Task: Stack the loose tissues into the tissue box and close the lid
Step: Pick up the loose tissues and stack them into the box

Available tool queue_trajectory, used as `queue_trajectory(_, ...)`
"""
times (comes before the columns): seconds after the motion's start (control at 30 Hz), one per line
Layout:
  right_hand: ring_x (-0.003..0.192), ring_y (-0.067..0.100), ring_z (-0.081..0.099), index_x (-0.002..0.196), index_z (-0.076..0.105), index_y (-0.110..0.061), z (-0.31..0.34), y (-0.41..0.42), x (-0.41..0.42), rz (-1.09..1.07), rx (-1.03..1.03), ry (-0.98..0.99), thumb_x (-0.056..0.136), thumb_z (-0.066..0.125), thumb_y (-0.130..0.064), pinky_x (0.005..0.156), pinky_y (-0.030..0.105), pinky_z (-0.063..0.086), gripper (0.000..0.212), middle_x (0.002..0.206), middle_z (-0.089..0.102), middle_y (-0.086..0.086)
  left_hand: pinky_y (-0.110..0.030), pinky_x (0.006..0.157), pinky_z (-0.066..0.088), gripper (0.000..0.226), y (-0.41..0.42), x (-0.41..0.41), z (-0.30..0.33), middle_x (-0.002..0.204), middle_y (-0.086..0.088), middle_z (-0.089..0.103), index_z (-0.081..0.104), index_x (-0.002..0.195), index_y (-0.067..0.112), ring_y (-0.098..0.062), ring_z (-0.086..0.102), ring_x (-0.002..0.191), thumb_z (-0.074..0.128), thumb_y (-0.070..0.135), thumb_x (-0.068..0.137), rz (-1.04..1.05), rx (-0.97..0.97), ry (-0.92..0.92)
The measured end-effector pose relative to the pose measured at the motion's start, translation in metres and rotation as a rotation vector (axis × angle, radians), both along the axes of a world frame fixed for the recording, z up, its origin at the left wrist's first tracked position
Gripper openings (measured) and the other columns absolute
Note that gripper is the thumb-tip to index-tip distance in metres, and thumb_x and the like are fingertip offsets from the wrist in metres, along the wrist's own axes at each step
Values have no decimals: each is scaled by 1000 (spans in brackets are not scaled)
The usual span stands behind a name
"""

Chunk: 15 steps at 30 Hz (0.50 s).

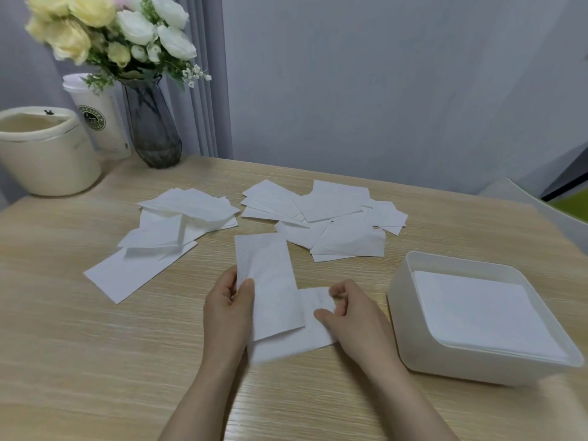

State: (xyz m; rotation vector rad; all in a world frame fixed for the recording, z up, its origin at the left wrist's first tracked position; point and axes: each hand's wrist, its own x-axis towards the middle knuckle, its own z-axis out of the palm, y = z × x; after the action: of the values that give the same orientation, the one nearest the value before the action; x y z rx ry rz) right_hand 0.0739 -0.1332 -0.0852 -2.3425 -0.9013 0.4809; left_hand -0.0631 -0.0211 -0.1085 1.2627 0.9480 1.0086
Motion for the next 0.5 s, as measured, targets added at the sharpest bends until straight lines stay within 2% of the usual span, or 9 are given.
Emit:
queue_trajectory(0.1,86,17,60,120,44,-31,1,-10,-2,-25,-25,-35,85,59,-29,75,34,49,39,84,58,-9,-29,67,45,24,2,-1,1,82,5,70,66,93,27,-4,58,68,55,6,95,87,19,1)
queue_trajectory(0.27,91,14,59,129,38,-35,5,-23,-7,14,-103,-52,85,59,-35,75,30,46,48,84,57,-12,-20,62,45,31,4,-3,3,78,9,67,66,88,29,-1,57,65,52,2,95,146,-8,-11)
queue_trajectory(0.37,99,12,56,127,41,-31,8,-17,-3,-5,-77,-64,85,60,-36,74,28,40,46,100,52,-13,-30,70,46,31,4,-2,2,83,5,68,66,88,30,-12,59,74,52,3,95,134,-21,2)
queue_trajectory(0.43,106,11,53,128,42,-28,8,-8,0,-21,-37,-84,85,61,-37,78,29,42,47,118,47,-10,-34,73,47,30,4,-2,1,85,3,69,67,89,29,-16,60,78,52,3,95,121,-24,13)
queue_trajectory(0.5,108,14,53,129,41,-24,7,0,3,-28,-38,-77,84,63,-39,81,30,44,51,125,43,-6,-34,75,48,29,4,-3,1,88,3,70,67,92,28,-16,62,80,53,3,94,111,-24,25)
